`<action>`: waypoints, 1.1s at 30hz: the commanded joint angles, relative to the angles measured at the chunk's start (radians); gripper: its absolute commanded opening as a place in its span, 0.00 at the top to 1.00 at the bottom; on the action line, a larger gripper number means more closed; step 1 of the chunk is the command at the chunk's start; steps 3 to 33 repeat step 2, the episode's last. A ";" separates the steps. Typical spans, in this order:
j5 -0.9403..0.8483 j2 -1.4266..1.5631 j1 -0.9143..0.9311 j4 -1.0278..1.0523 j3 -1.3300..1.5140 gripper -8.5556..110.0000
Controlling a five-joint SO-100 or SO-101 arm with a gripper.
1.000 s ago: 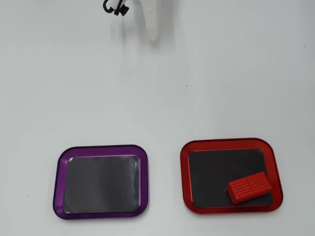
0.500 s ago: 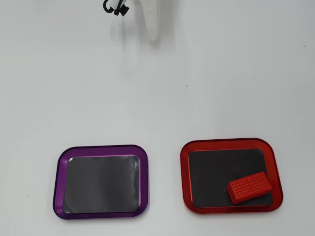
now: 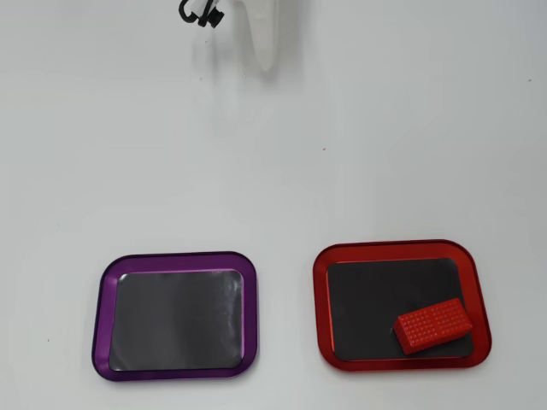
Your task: Grasp a red block and put it in the left red dish.
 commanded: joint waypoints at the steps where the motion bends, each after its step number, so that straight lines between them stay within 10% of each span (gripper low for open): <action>1: -0.006 0.074 -0.002 0.002 0.006 0.93; 33: -0.006 0.074 -0.002 0.002 0.006 0.93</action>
